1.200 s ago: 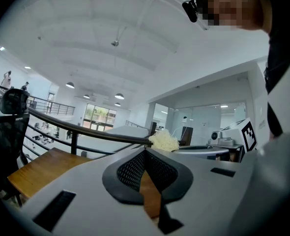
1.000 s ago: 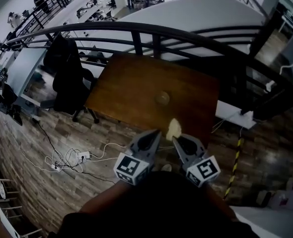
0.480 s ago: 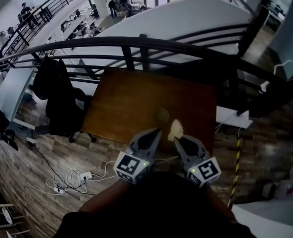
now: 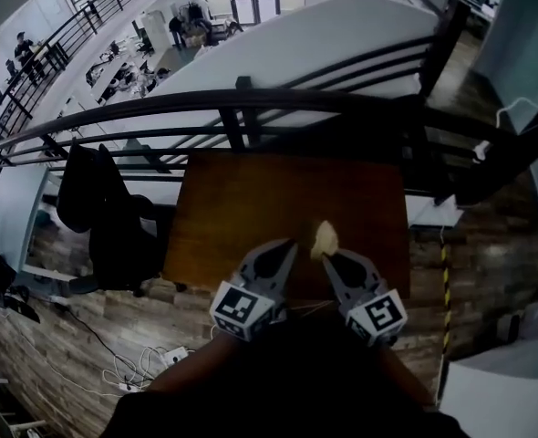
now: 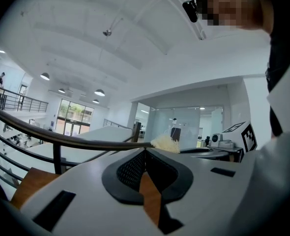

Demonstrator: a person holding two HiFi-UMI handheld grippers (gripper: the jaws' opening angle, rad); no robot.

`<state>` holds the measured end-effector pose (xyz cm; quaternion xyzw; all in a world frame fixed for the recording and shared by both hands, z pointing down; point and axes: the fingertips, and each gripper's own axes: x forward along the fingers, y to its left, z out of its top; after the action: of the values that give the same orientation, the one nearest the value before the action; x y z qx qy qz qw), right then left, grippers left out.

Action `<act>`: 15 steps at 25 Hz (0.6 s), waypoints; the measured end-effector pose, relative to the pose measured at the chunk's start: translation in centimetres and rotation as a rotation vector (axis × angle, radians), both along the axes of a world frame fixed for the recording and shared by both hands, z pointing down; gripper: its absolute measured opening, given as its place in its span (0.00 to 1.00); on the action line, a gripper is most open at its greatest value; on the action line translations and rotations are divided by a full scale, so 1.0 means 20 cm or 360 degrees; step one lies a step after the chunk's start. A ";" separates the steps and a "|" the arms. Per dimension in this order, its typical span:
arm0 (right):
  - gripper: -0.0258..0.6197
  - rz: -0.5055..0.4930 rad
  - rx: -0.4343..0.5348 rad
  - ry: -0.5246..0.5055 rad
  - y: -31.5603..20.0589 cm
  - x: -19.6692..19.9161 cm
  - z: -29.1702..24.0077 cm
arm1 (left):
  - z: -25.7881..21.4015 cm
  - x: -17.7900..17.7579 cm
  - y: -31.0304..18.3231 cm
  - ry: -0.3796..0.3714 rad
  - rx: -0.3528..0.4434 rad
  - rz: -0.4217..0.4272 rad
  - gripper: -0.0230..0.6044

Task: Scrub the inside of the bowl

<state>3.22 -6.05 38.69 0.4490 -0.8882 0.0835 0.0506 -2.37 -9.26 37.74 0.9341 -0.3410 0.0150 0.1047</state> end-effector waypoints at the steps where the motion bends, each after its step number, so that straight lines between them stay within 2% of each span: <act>1: 0.10 0.0011 -0.0006 0.0005 -0.01 -0.02 0.00 | 0.00 -0.02 -0.01 0.0002 0.0001 0.0013 0.03; 8: 0.10 0.0058 -0.0046 0.0040 -0.09 -0.12 0.07 | 0.09 -0.14 -0.10 0.0027 -0.0061 0.0051 0.04; 15: 0.10 0.0089 -0.0091 0.0052 -0.22 -0.04 0.11 | 0.13 -0.14 -0.22 0.0008 -0.0088 0.0059 0.04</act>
<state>2.49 -10.49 40.88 0.4733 -0.8716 0.1030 0.0755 -5.22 -13.64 40.32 0.9370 -0.3229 0.0240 0.1310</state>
